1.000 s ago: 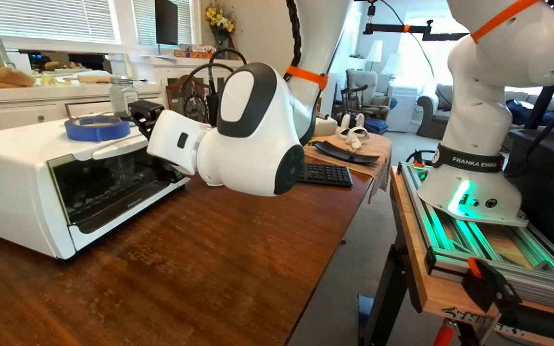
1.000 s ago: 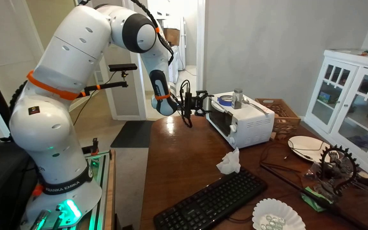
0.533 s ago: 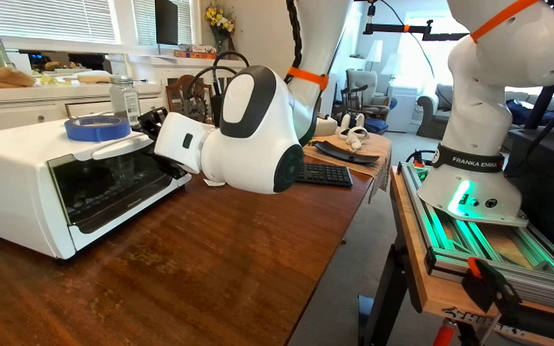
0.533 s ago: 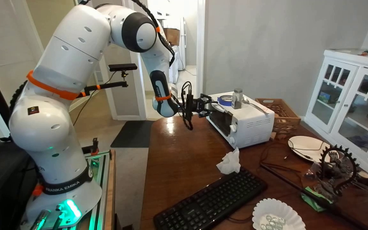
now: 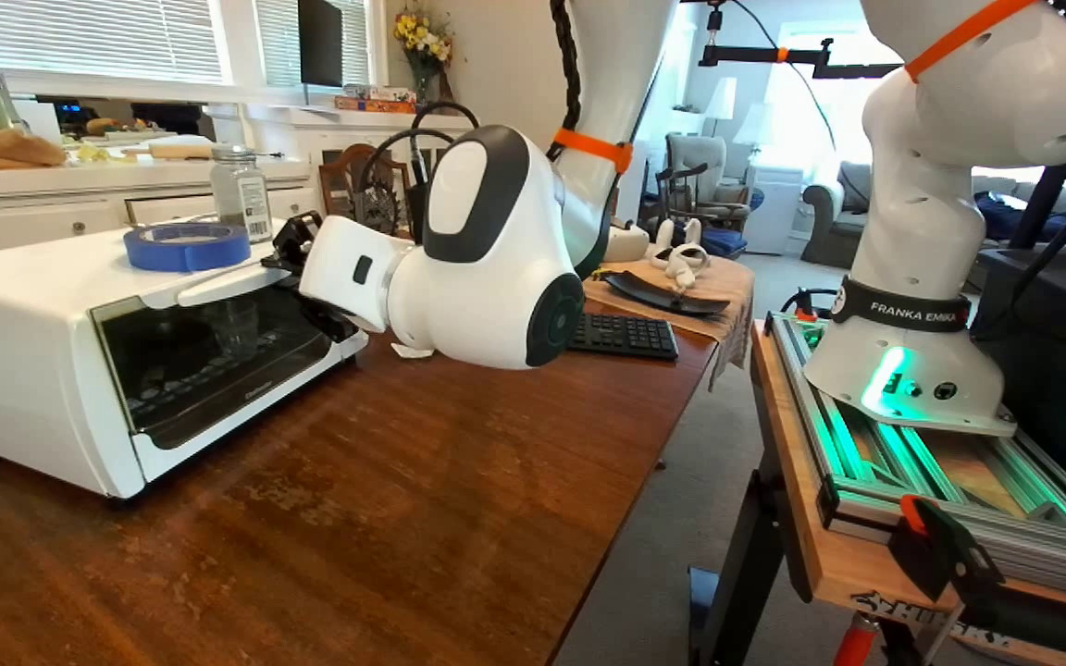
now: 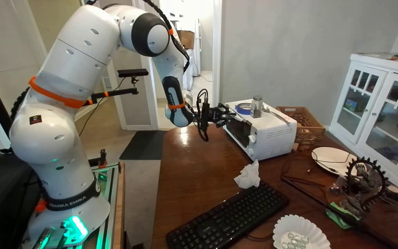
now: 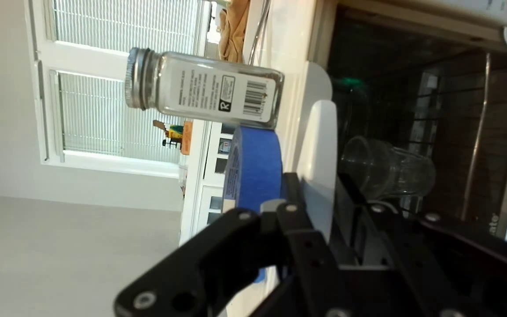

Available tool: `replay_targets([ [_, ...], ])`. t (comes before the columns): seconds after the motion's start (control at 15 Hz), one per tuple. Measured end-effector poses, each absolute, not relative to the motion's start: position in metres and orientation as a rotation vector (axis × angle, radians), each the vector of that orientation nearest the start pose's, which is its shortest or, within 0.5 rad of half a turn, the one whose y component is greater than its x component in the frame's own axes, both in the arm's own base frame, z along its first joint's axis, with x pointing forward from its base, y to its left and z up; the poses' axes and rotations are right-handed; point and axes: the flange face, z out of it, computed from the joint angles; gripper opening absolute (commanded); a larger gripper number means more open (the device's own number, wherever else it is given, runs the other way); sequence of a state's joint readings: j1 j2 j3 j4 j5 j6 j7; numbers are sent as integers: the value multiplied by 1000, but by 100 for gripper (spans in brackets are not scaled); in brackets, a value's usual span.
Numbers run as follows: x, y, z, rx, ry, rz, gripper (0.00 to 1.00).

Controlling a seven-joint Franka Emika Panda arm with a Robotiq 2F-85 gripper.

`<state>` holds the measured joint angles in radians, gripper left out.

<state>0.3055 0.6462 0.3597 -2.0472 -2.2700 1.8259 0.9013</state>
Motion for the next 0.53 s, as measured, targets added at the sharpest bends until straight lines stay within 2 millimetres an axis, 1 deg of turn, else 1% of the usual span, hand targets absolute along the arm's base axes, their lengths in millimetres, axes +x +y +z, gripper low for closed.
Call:
replay_targets([
  [0.2,508,316,157,1280,1194,876,6],
  [0.53,497,313,159,1298,1225,887,6],
])
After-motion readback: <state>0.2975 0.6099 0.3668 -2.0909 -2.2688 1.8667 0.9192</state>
